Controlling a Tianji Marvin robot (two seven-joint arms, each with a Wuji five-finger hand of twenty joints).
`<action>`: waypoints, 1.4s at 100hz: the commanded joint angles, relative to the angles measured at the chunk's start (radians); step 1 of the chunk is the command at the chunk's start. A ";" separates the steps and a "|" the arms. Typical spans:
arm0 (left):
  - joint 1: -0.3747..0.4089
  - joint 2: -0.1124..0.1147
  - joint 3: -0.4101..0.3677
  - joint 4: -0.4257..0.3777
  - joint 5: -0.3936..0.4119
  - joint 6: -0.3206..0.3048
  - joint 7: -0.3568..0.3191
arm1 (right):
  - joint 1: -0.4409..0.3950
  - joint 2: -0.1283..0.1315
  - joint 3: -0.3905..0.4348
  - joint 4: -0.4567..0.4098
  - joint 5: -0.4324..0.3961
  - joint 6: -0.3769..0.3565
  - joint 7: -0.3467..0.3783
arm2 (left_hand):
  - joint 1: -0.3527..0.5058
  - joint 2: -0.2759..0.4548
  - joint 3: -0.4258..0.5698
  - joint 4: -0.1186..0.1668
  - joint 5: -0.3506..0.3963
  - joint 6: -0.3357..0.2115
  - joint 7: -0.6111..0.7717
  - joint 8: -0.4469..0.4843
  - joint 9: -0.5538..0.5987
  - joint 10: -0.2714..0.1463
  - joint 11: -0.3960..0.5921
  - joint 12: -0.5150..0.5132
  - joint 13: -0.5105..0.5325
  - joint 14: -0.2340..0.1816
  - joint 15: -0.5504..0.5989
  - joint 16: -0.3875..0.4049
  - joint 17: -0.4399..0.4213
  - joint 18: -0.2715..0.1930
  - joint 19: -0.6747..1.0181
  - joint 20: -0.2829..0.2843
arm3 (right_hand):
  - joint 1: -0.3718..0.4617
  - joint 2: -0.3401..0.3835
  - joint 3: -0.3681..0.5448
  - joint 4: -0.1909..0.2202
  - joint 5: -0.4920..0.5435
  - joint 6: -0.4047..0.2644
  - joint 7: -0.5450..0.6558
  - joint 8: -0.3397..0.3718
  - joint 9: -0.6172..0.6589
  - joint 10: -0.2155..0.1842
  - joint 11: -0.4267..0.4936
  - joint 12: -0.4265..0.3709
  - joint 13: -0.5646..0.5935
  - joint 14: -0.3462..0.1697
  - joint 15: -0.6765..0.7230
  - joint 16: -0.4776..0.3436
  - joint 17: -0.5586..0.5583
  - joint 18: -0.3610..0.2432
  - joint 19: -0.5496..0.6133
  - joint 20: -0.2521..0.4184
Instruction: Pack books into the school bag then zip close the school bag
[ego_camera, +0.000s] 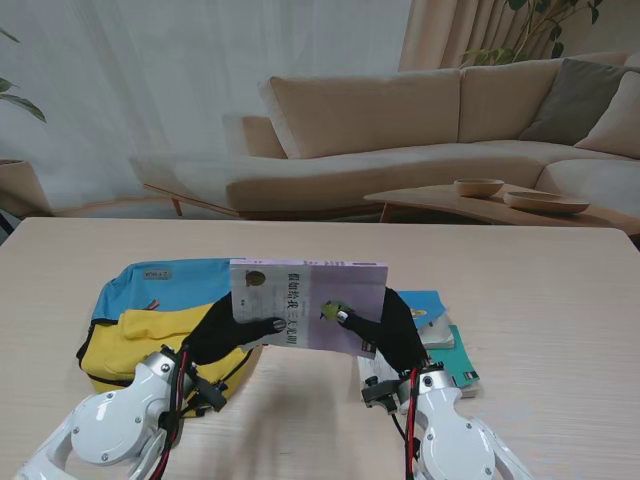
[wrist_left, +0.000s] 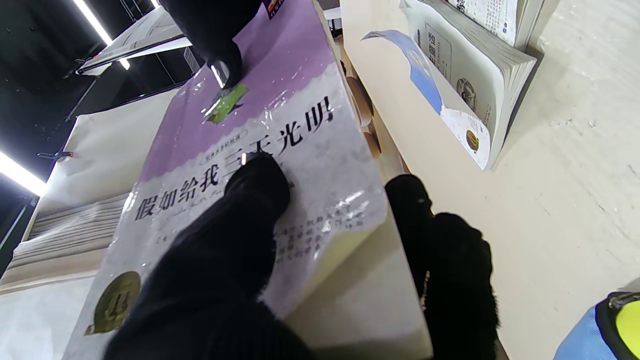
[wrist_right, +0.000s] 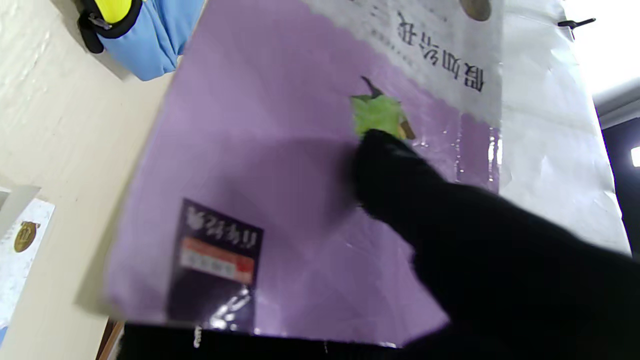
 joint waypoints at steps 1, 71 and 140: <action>0.003 -0.005 0.002 -0.018 0.006 0.004 -0.023 | -0.018 -0.012 -0.007 -0.025 0.019 0.006 0.034 | 0.164 0.187 0.111 0.050 0.120 -0.172 0.447 0.160 0.048 -0.070 0.225 0.079 0.036 -0.012 0.072 0.013 -0.019 0.008 0.012 0.012 | 0.159 0.047 0.017 -0.034 0.161 -0.077 0.107 -0.079 0.175 0.022 -0.043 -0.028 0.130 0.022 0.061 0.018 0.079 0.024 0.068 0.032; 0.063 0.019 -0.066 -0.054 0.144 0.000 -0.068 | -0.055 -0.014 0.080 -0.125 0.325 0.121 0.111 | -0.447 0.056 0.139 0.057 -0.303 -0.077 -0.141 -0.606 -0.400 -0.026 -0.380 -0.524 -0.409 -0.115 -0.617 -0.265 -0.454 -0.091 -0.411 -0.293 | 0.275 0.155 0.031 0.000 0.324 -0.074 0.160 0.707 0.128 0.129 0.380 0.284 0.159 0.172 0.694 0.165 0.142 0.083 0.439 0.268; 0.217 0.085 -0.393 -0.233 0.814 0.029 -0.304 | -0.073 -0.024 0.223 -0.091 0.424 0.139 0.104 | -0.423 0.109 -0.006 0.069 -0.361 -0.131 -0.218 -0.635 -0.497 -0.094 -0.443 -0.540 -0.525 -0.212 -0.800 -0.326 -0.517 -0.200 -0.765 -0.302 | 0.284 0.168 0.026 0.002 0.289 -0.066 0.203 0.741 0.102 0.143 0.434 0.275 0.155 0.176 0.718 0.197 0.143 0.091 0.450 0.281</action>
